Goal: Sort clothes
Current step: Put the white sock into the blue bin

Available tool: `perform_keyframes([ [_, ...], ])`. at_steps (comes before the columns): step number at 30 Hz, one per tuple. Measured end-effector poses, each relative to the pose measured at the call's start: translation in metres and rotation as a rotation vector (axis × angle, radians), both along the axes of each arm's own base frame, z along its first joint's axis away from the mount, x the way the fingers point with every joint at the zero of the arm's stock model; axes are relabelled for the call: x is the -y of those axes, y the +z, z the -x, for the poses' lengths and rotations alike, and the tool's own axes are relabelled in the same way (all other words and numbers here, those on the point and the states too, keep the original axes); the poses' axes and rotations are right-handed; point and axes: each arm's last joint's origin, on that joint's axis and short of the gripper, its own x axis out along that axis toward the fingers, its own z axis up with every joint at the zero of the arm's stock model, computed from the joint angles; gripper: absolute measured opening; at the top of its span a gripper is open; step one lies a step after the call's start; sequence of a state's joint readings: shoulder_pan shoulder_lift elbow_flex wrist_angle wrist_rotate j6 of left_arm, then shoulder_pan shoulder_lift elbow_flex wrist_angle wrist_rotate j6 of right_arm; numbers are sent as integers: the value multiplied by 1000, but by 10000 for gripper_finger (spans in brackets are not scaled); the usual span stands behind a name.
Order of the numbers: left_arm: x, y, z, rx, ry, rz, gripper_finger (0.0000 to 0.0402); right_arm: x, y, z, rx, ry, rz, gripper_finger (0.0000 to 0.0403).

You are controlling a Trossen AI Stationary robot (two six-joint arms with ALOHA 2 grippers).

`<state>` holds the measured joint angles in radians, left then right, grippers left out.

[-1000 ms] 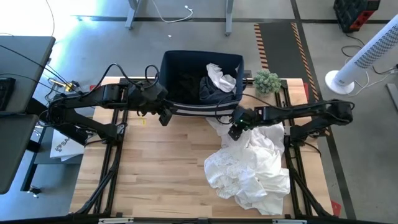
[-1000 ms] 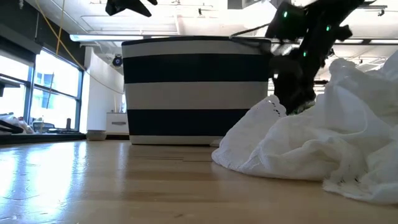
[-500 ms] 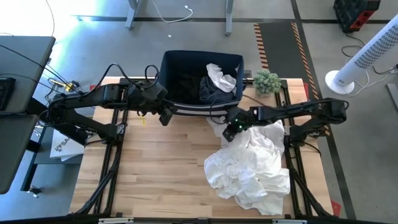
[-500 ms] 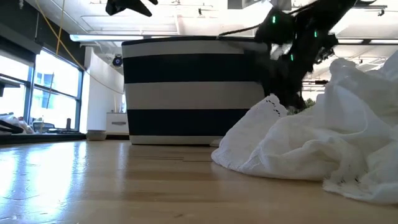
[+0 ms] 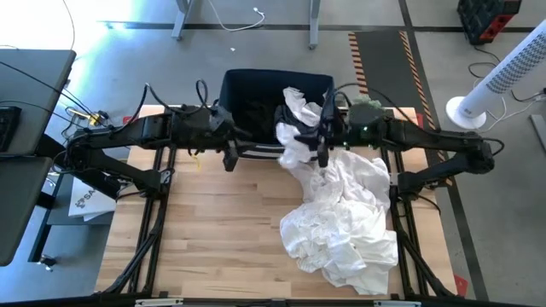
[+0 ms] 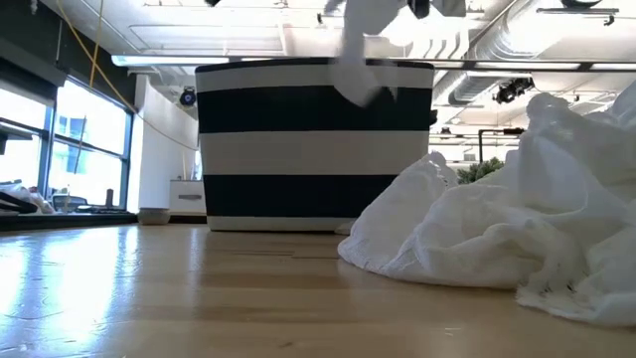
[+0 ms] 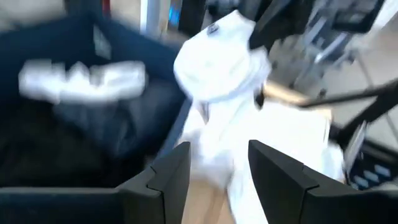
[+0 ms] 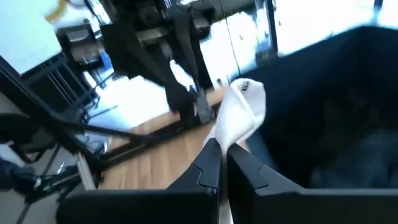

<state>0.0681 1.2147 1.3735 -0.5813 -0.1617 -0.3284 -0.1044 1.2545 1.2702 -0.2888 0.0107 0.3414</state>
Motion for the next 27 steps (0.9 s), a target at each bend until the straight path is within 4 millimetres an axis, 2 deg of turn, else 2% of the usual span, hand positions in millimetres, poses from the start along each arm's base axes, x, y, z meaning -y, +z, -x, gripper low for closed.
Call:
perform_keyframes([
  [4,-4,15,-12,161,-23,-121,176,7,20,-9,18,-7,54,2],
  [8,-11,19,-25,265,-39,-144,220,11,34,-15,41,-12,78,1],
  [13,-23,5,-48,253,-9,-119,274,12,33,-25,29,13,75,1],
  [18,-26,-14,-70,213,-64,-53,287,11,32,-27,36,51,38,1],
  [22,-23,-21,-77,192,-126,-30,254,10,32,-28,39,46,13,1],
  [24,-22,-20,-76,194,-129,-38,207,10,33,-27,40,47,11,2],
  [27,-28,-18,-73,194,-110,-46,98,10,33,-28,43,59,-11,14],
])
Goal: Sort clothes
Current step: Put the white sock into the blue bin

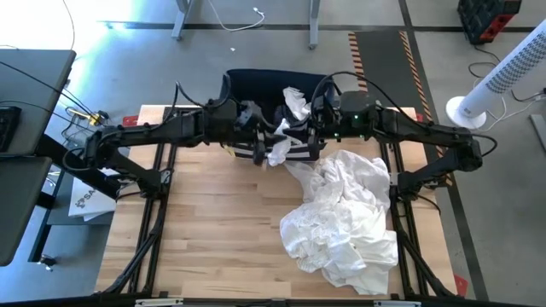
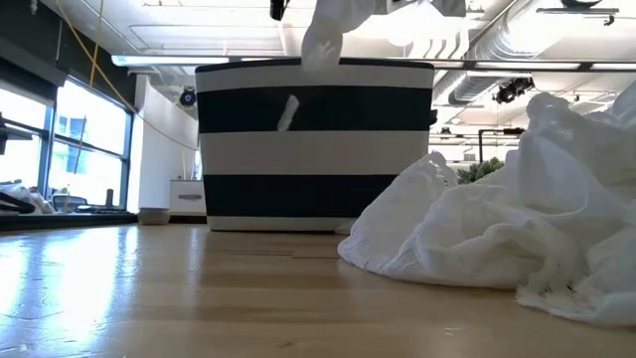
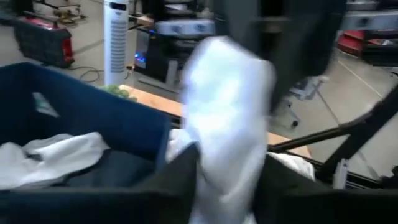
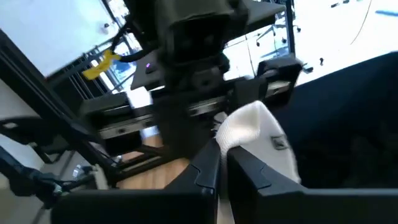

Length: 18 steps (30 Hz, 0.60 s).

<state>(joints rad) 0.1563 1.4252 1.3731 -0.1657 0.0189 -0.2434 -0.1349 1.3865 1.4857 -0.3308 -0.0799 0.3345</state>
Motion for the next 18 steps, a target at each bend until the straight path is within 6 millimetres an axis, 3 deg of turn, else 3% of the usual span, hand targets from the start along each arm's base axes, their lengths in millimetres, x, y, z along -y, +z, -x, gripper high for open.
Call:
perform_keyframes([
  [2,-8,2,6,-15,27,10,29,0,1,1,9,-9,-32,24],
  [3,-13,4,10,-29,51,15,19,1,2,2,12,-16,-48,29],
  [12,-74,63,44,29,290,-226,6,-1,24,30,91,-65,-47,57],
  [18,-119,33,60,-207,425,-129,41,-3,30,39,117,-67,-64,58],
])
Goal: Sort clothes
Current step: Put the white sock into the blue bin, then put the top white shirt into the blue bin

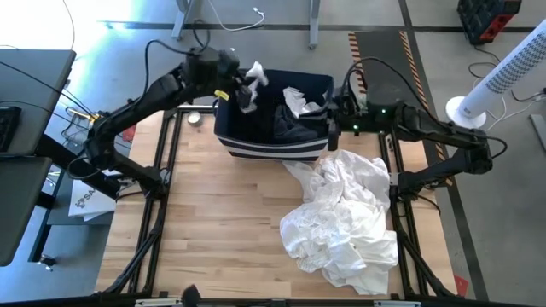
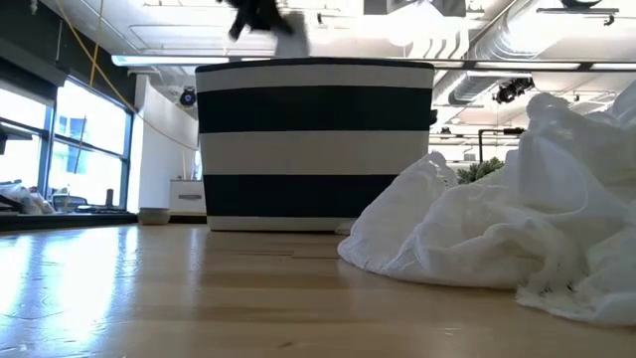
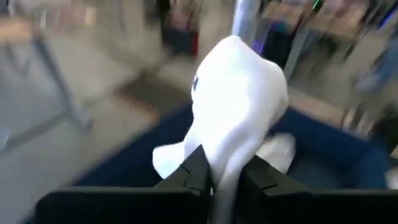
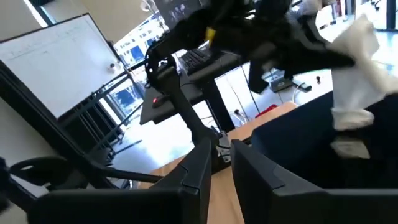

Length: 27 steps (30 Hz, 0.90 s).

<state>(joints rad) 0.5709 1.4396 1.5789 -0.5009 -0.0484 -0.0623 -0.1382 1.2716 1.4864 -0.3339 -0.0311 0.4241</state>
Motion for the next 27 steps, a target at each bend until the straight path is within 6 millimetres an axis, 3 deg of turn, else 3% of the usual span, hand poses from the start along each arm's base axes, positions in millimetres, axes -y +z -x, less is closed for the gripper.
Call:
perform_keyframes([
  [4,-17,-30,11,-208,43,165,87,-4,-4,2,-41,12,-30,58],
  [7,-23,-43,15,-253,9,280,134,-7,-8,2,-86,27,-36,58],
  [12,-18,-37,24,-184,-3,392,202,-8,-14,4,-155,78,-66,58],
  [17,11,-18,39,-151,-14,408,216,-13,-31,12,-337,143,-210,56],
  [22,48,-3,44,-130,-98,406,208,-33,-72,23,-677,160,-396,56],
  [27,75,3,43,-141,-137,342,204,-49,-143,33,-1013,92,-426,69],
])
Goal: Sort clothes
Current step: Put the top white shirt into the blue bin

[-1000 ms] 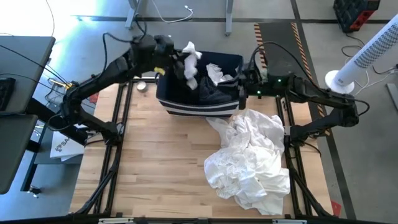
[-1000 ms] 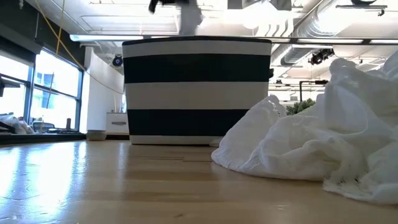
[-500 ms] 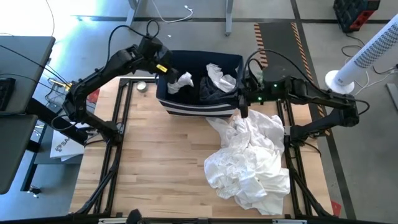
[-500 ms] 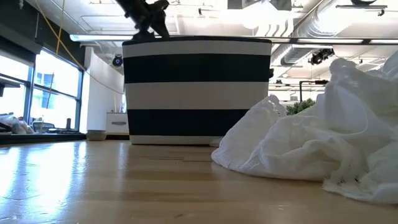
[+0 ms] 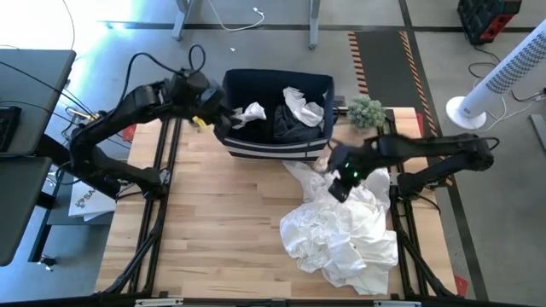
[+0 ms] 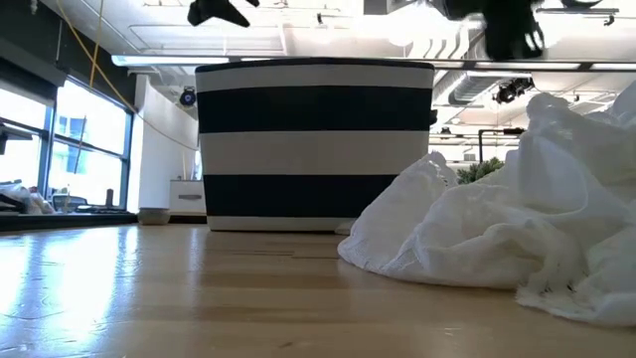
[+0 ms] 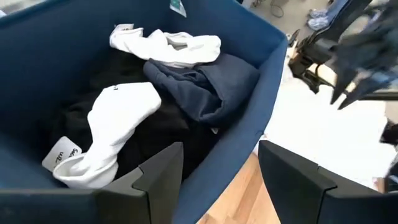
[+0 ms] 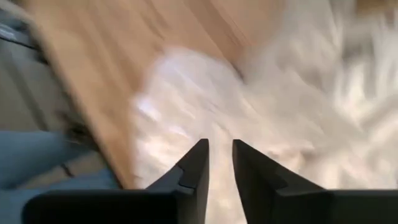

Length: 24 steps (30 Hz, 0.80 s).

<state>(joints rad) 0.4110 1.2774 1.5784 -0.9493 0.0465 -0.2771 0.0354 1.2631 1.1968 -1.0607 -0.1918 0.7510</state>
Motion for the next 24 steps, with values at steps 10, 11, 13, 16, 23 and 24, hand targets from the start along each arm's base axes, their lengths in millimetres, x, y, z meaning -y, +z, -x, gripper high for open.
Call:
perform_keyframes([
  [10,15,-6,-16,-43,-42,-34,204,-1,-93,-6,126,126,97,190],
  [11,16,-7,-17,-44,-44,-31,204,-1,-103,-5,117,145,105,197],
  [13,18,-8,-19,-46,-50,-25,204,-4,-120,-2,115,199,110,205],
  [16,19,-11,-24,-55,-56,-19,204,-14,-143,1,88,308,122,199],
  [23,25,-12,-28,-60,-62,-10,204,-32,-163,-7,-6,396,98,71],
  [24,26,-13,-28,-60,-63,-12,204,-33,-161,-9,-11,368,85,40],
])
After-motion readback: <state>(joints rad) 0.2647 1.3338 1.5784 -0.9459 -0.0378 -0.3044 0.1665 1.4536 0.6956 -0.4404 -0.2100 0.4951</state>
